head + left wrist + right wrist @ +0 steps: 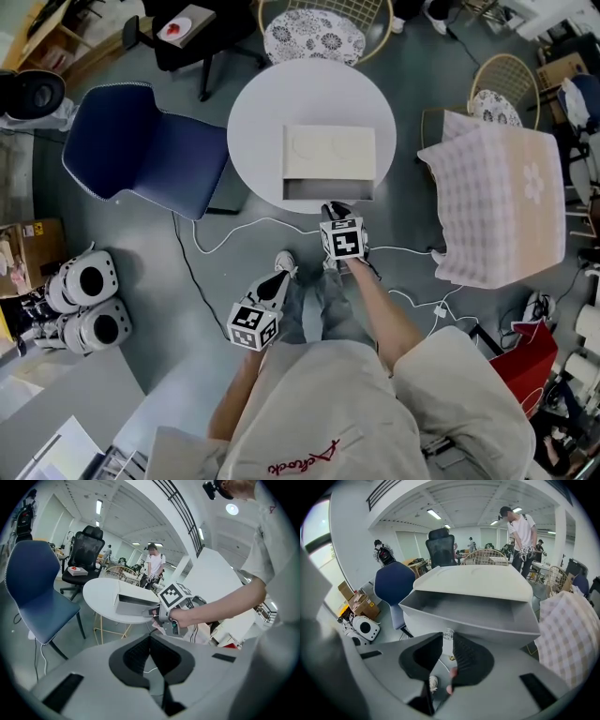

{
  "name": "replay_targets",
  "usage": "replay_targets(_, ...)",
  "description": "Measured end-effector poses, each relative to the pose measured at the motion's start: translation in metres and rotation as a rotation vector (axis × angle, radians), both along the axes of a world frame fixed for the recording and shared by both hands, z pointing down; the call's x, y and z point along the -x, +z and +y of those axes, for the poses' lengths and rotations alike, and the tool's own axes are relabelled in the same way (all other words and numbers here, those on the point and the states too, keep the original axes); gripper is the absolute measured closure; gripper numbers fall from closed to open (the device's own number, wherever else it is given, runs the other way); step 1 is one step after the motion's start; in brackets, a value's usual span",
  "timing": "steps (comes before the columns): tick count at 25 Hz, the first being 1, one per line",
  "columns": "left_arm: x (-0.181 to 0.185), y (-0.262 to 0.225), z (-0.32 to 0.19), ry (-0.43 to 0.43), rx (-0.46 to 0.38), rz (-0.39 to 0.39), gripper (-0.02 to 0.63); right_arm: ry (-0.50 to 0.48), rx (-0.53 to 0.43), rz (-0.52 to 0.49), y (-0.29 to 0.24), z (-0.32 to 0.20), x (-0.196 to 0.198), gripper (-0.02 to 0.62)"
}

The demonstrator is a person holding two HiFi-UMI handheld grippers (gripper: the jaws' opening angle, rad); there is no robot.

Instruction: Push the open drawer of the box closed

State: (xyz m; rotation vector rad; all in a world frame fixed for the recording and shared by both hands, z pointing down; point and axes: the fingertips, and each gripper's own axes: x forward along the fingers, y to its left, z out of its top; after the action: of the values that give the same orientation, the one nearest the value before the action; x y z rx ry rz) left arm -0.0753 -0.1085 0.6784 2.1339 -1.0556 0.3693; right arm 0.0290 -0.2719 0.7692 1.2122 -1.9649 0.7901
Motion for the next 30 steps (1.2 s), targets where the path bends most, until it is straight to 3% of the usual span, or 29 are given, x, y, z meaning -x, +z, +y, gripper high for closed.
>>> replay_targets(5, 0.002, 0.002, 0.003, 0.022, -0.002, -0.025, 0.594, 0.002, -0.017, -0.002, 0.0, -0.025, 0.0, 0.517)
replay_targets(15, 0.01, -0.001, -0.003, -0.013, -0.002, -0.021, 0.594, -0.005, -0.038, 0.006, 0.0, -0.056, 0.001, 0.517)
replay_targets(21, 0.021, -0.004, -0.018, -0.057, -0.01, -0.009, 0.594, 0.027, -0.056, -0.018, -0.002, -0.053, -0.001, 0.514)
replay_targets(30, 0.001, -0.015, -0.031, -0.033, -0.047, -0.009, 0.594, 0.049, -0.072, -0.04, -0.022, -0.012, -0.026, 0.514)
